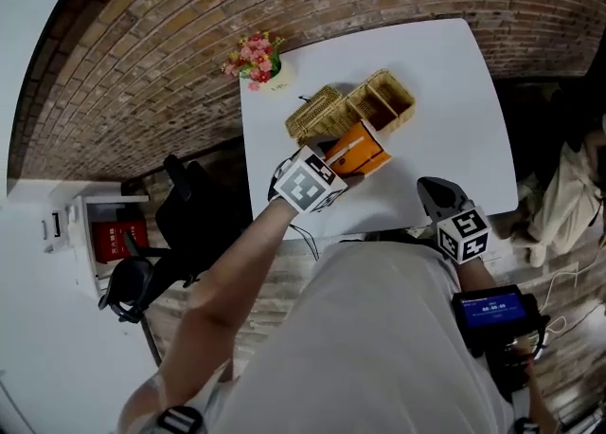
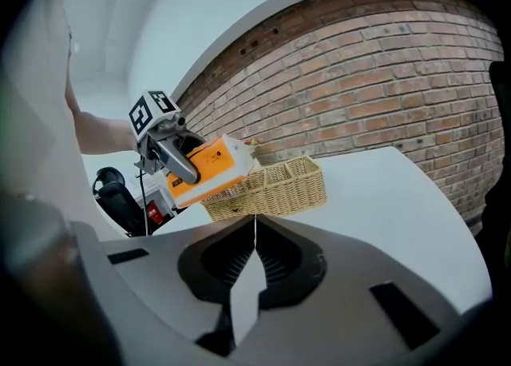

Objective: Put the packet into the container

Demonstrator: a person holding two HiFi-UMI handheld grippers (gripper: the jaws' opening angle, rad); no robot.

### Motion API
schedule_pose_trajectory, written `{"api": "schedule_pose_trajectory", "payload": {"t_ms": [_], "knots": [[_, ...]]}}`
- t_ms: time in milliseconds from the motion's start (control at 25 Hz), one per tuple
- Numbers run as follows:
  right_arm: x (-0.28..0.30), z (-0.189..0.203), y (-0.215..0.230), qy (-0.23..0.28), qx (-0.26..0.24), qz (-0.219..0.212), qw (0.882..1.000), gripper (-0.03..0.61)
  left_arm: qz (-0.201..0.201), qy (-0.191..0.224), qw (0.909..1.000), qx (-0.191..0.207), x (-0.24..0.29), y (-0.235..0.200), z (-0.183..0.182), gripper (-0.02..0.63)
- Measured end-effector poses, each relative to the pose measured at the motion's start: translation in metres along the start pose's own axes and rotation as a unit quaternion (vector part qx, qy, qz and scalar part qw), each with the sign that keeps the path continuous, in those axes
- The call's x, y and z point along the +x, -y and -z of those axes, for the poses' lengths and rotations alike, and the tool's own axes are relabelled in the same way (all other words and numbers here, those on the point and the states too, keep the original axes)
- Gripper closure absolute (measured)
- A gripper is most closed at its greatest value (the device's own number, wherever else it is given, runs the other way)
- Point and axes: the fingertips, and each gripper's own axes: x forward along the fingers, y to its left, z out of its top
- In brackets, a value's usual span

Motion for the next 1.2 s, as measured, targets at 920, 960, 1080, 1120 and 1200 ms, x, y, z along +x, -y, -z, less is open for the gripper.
{"api": "schedule_pose_trajectory", "payload": {"t_ms": [920, 960, 1080, 1120, 1200], "knots": [[0.009, -0.004, 0.015, -0.009, 0.004, -0.002, 1.0, 0.566, -0.098, -0.048, 0.9938, 0.024, 0.013, -0.08, 0.023, 0.249], [0.009, -0.005, 0.016, -0.008, 0.005, 0.0, 1.0, 0.566, -0.098, -0.054, 0.9932, 0.029, 0.015, -0.08, 0.026, 0.249], [0.013, -0.005, 0.024, -0.006, 0.01, 0.001, 1.0, 0.566, -0.097, -0.067, 0.9925, 0.035, 0.025, -0.082, 0.03, 0.249], [0.015, -0.006, 0.029, -0.005, 0.011, 0.0, 1.0, 0.566, -0.096, -0.07, 0.9923, 0.035, 0.03, -0.084, 0.03, 0.249], [0.021, -0.008, 0.039, -0.004, 0.013, -0.003, 1.0, 0.566, -0.093, -0.082, 0.9917, 0.037, 0.041, -0.088, 0.029, 0.249]]}}
